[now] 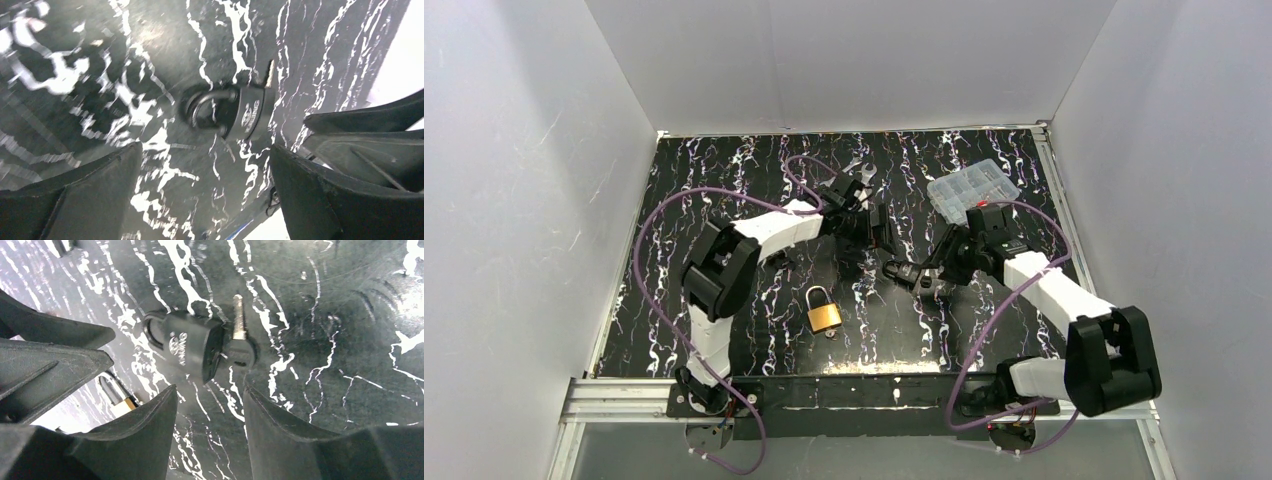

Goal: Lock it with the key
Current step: Place the key at the center of the board, then pick up the lock from the center of the board.

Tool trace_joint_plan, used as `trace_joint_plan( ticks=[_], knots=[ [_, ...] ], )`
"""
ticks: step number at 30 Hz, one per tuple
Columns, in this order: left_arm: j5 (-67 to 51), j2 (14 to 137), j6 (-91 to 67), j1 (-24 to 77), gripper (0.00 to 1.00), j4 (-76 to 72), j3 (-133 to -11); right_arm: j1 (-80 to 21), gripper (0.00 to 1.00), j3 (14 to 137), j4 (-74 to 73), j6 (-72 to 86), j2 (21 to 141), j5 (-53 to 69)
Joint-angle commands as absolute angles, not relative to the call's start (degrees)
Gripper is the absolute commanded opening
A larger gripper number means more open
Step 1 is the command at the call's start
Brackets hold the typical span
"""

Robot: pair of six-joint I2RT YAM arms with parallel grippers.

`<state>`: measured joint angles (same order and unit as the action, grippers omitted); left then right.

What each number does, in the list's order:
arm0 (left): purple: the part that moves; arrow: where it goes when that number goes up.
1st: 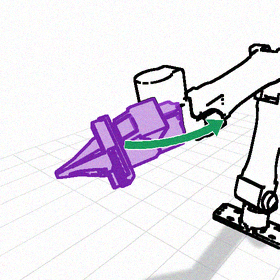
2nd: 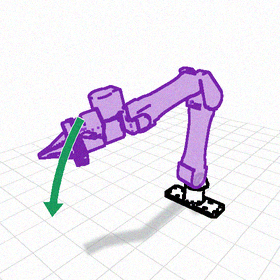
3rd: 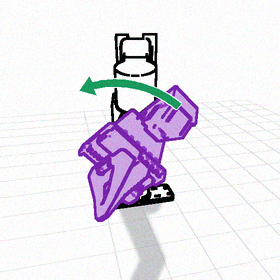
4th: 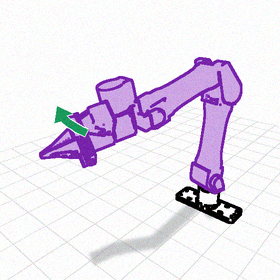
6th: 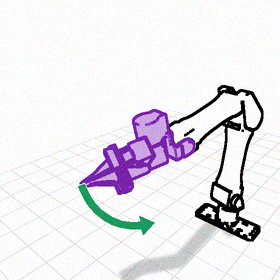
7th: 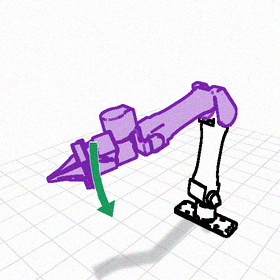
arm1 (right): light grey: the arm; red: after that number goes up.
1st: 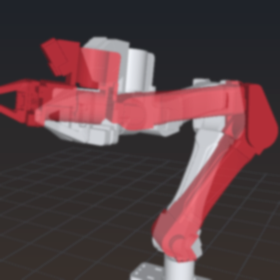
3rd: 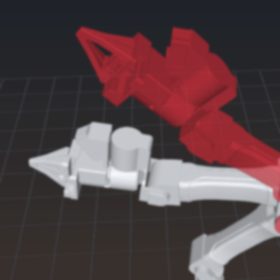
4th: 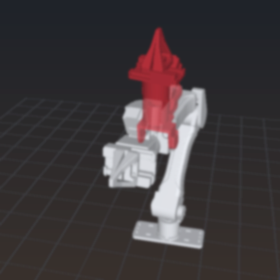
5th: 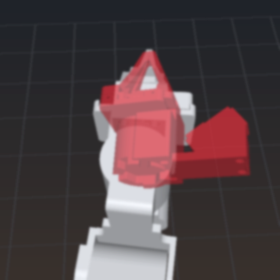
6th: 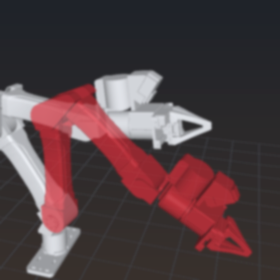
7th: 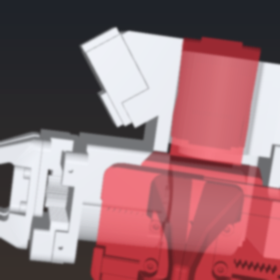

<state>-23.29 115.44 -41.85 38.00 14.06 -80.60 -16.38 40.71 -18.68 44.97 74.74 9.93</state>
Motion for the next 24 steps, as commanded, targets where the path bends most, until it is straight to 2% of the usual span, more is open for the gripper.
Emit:
trace_joint_plan(
  ticks=[1, 5, 8, 17, 24],
  knots=[
    [-11.5, 104.2, -35.1, 37.9, 0.98, 28.8, -84.2, -20.2, 0.59, 45.0, -23.7, 42.7, 69.9, 5.1],
    [-2.1, 94.8, -33.3, 37.1, 0.98, 36.8, -82.0, -30.9, 0.62, 47.4, -25.0, 40.8, 68.8, 0.5],
    [1.3, 85.2, -32.4, 34.6, 0.98, 39.6, -75.9, -39.5, 0.63, 50.0, -24.2, 39.6, 72.0, -1.9],
    [-3.2, 62.8, -27.3, 20.9, 0.98, 48.3, -60.7, -58.3, 0.66, 67.9, -27.7, 39.2, 93.9, -8.8],
    [-4.5, 54.7, -27.7, 17.6, 0.98, 50.9, -55.6, -64.0, 0.67, 82.0, -34.4, 39.2, 107.8, -16.5]
  ],
)
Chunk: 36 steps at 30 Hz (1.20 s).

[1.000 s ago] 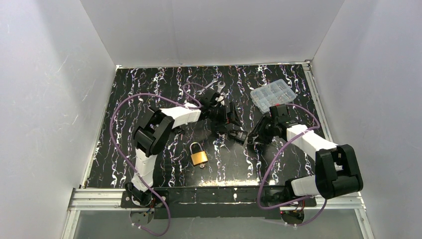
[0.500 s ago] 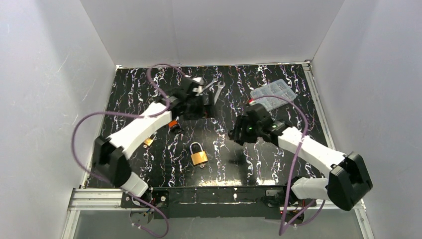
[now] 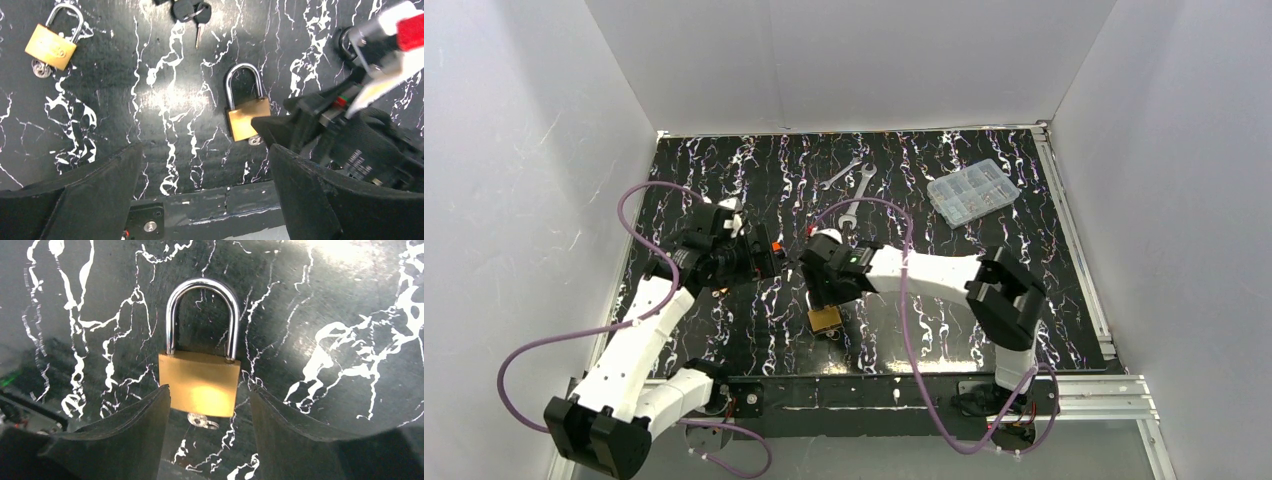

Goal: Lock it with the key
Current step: Pick up the lock from the center of the board.

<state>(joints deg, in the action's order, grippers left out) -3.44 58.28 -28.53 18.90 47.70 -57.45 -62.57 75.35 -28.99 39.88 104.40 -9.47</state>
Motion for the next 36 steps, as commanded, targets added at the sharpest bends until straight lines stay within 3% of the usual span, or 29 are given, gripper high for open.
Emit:
trace_joint_plan(
  ticks=[1, 9, 15, 20, 24, 26, 28, 36],
  knots=[
    [-4.5, 54.4, -27.8, 17.3, 0.98, 50.9, -55.4, -64.1, 0.66, 83.5, -34.7, 39.1, 108.9, -16.8],
    [1.3, 53.1, -29.0, 12.2, 0.98, 53.4, -55.8, -65.4, 0.55, 93.6, -38.2, 37.6, 117.3, -17.2],
    [-5.8, 54.3, -31.0, 6.6, 0.98, 51.0, -54.6, -66.2, 0.46, 94.9, -37.0, 36.9, 120.9, -14.1],
    [-7.7, 55.0, -31.6, 4.7, 0.98, 50.0, -53.7, -67.3, 0.45, 100.2, -41.9, 36.8, 125.4, -14.1],
    [-10.7, 56.0, -33.7, 3.8, 0.98, 47.5, -51.3, -67.9, 0.36, 100.8, -43.1, 37.4, 127.8, -14.0],
    [-12.5, 56.7, -35.0, 3.6, 0.98, 45.8, -49.9, -67.9, 0.23, 99.9, -43.2, 37.8, 128.1, -13.6],
    [-15.0, 57.6, -36.0, 3.6, 0.95, 43.5, -48.3, -68.0, 0.01, 96.8, -41.2, 37.8, 126.2, -13.3],
    [-29.0, 63.2, -40.0, 3.7, 0.76, 32.7, -40.7, -66.6, 0.01, 80.5, -24.3, 33.3, 110.4, -6.4]
  ],
)
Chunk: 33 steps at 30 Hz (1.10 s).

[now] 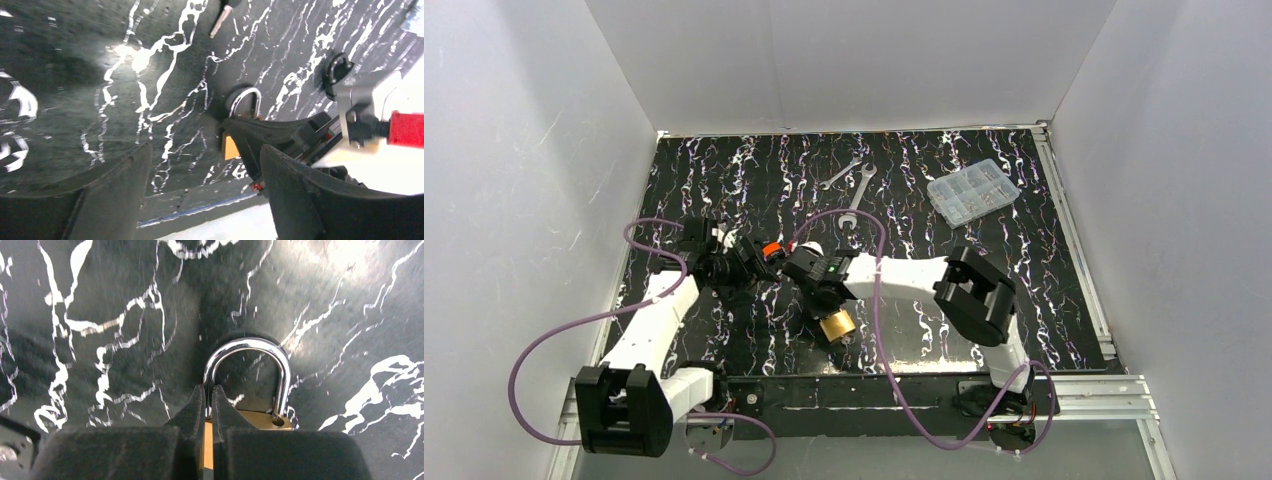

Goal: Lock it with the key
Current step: Pick up the lock from the center of the board.

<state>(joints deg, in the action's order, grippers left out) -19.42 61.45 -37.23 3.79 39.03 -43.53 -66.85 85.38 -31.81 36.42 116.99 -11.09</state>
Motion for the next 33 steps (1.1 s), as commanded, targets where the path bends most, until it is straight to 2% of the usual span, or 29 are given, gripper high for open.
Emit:
trace_joint_plan(
  ticks=[1, 6, 11, 24, 33],
  knots=[
    [-30.7, 64.1, -40.3, 3.7, 0.75, 31.4, -40.0, -66.6, 0.01, 79.2, -22.4, 32.5, 109.2, -5.0],
    [-36.3, 67.7, -40.5, 5.8, 0.66, 27.0, -38.2, -66.5, 0.01, 73.5, -16.2, 30.9, 104.6, -1.4],
    [-39.5, 71.8, -40.9, 8.3, 0.64, 23.7, -37.2, -66.5, 0.01, 70.9, -13.2, 30.0, 102.2, 1.3],
    [-40.4, 82.7, -41.5, 13.9, 0.54, 18.0, -37.1, -66.5, 0.01, 66.7, -9.9, 29.9, 99.0, 2.4],
    [-42.6, 85.9, -42.7, 16.4, 0.47, 14.7, -37.0, -66.5, 0.01, 64.4, -8.3, 29.7, 97.3, 3.4]
  ],
)
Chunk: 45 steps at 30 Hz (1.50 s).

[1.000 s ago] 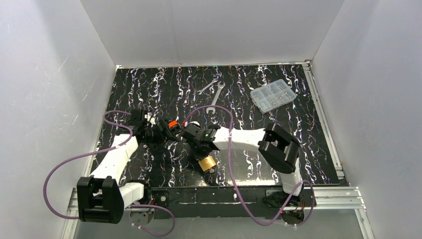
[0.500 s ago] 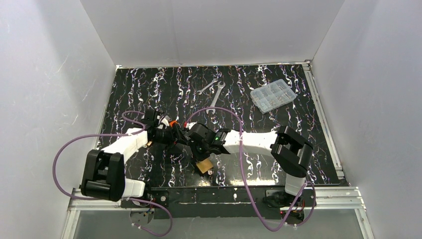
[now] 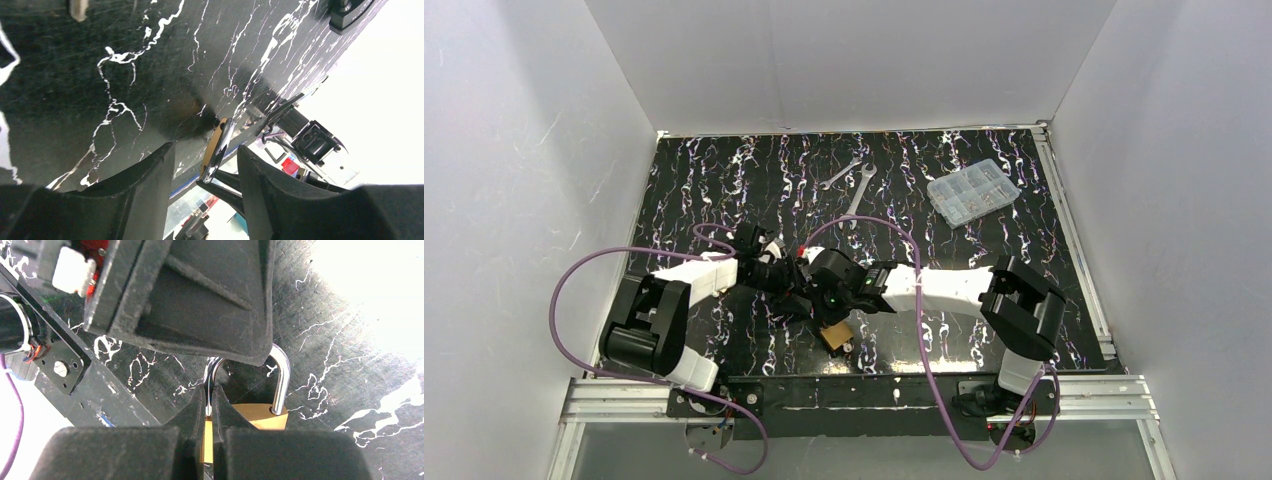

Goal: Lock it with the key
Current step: Pick up the lock from the center of the board.

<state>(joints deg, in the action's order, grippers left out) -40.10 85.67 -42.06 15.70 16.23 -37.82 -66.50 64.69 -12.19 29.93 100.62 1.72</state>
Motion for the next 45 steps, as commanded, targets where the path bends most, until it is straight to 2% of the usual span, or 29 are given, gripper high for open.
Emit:
trace_joint_plan(
  ticks=[1, 18, 24, 28, 33, 34, 39, 41, 45],
  knots=[
    [-43.0, 86.2, -43.0, 16.5, 0.46, 14.3, -36.8, -66.6, 0.01, 64.2, -8.1, 29.8, 97.2, 3.5],
    [-43.6, 88.2, -44.7, 19.5, 0.31, 11.6, -34.8, -66.3, 0.01, 62.3, -6.6, 30.0, 96.0, 5.2],
    [-42.8, 88.4, -45.7, 20.3, 0.18, 11.4, -34.3, -66.0, 0.01, 61.5, -6.2, 30.3, 95.4, 5.4],
    [-41.8, 87.9, -46.5, 20.8, 0.01, 11.2, -34.0, -65.9, 0.01, 61.4, -6.3, 30.4, 95.1, 5.2],
    [-40.3, 86.0, -48.6, 20.9, 0.00, 11.4, -33.6, -65.8, 0.01, 60.9, -6.9, 30.6, 94.4, 4.8],
    [-39.6, 85.5, -48.8, 20.9, 0.00, 11.6, -33.6, -65.8, 0.03, 60.8, -7.1, 30.5, 94.1, 4.7],
    [-36.6, 83.7, -49.9, 20.9, 0.00, 13.6, -34.3, -65.8, 0.42, 59.6, -8.4, 29.9, 90.4, 5.0],
    [-35.1, 82.8, -50.7, 20.9, 0.00, 14.7, -34.6, -65.8, 0.49, 58.8, -9.3, 29.3, 88.0, 4.7],
    [-33.0, 80.8, -54.2, 20.9, 0.00, 15.5, -34.8, -65.9, 0.57, 55.1, -10.0, 27.9, 82.7, 2.0]
  ],
)
